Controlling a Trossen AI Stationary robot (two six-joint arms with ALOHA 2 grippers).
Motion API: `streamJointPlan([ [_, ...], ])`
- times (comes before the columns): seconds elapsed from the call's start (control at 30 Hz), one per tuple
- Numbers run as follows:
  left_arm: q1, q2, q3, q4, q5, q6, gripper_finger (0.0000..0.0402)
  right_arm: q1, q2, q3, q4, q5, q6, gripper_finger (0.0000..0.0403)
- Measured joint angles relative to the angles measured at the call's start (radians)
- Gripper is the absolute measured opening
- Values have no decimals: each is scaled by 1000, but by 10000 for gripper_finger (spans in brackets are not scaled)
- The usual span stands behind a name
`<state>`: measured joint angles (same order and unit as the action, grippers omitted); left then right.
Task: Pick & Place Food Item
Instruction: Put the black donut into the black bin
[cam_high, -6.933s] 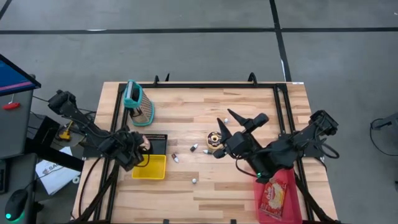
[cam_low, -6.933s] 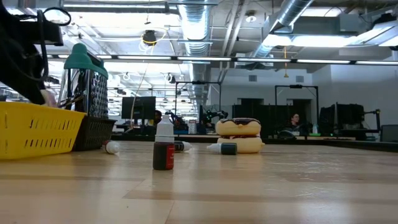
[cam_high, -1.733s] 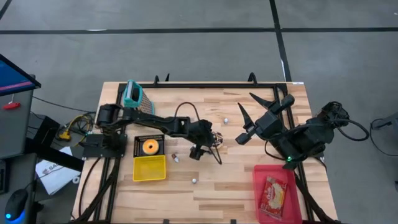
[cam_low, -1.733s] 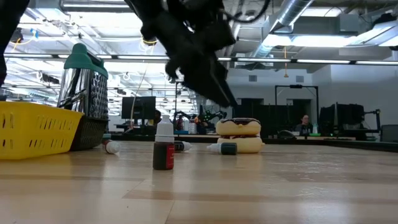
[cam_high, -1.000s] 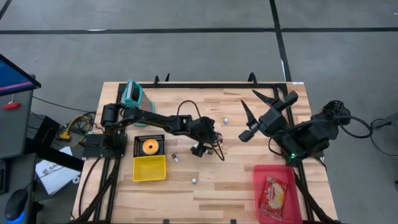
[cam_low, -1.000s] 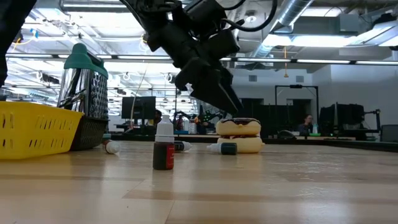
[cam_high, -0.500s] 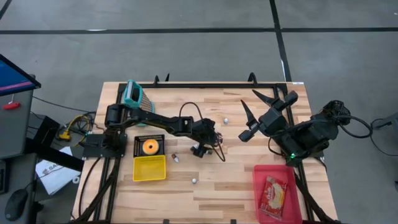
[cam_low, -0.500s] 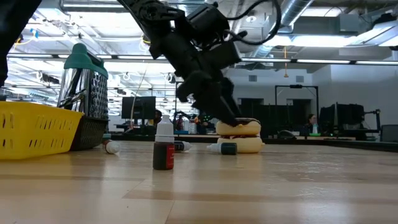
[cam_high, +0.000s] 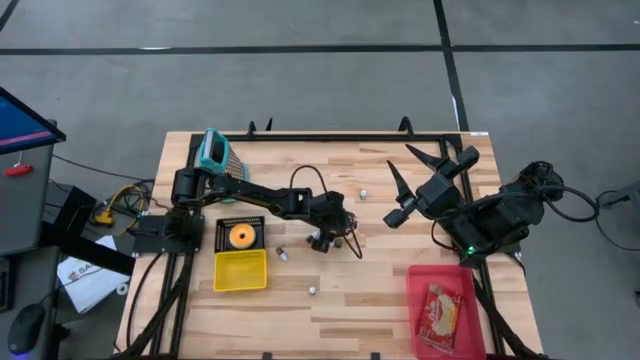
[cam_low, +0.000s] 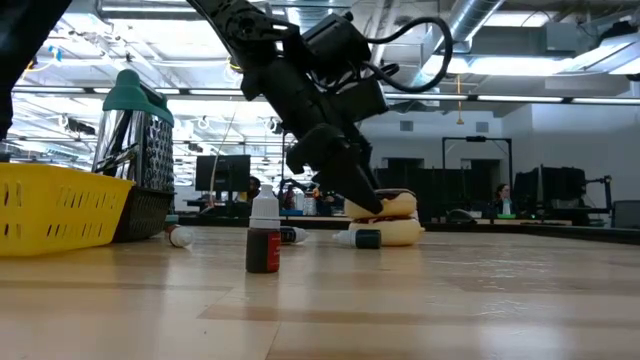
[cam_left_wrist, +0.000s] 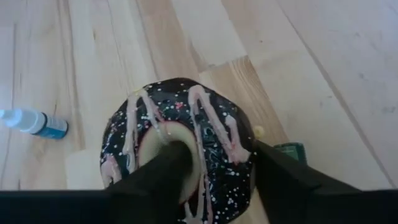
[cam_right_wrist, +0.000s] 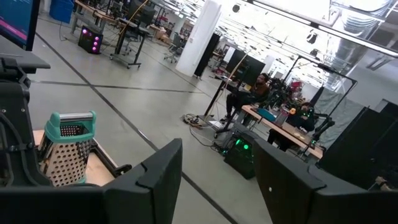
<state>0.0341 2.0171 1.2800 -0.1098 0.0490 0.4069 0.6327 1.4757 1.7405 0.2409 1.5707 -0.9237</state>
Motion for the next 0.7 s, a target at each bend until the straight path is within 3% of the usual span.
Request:
streamJointPlan([
  [0.17,0,-15,-1,-11,0,-26,97,0,0,0,0,0,0,187],
  [0.3,6,-73,0,-36,0,-53,67,0,0,0,1,0,0,187],
  [0.5,14,-223,-1,-213,-6,-136,67,0,0,0,0,0,1,187],
  [0.7,10,-388,-44,-462,-43,-337,97,0,0,0,0,0,17,187],
])
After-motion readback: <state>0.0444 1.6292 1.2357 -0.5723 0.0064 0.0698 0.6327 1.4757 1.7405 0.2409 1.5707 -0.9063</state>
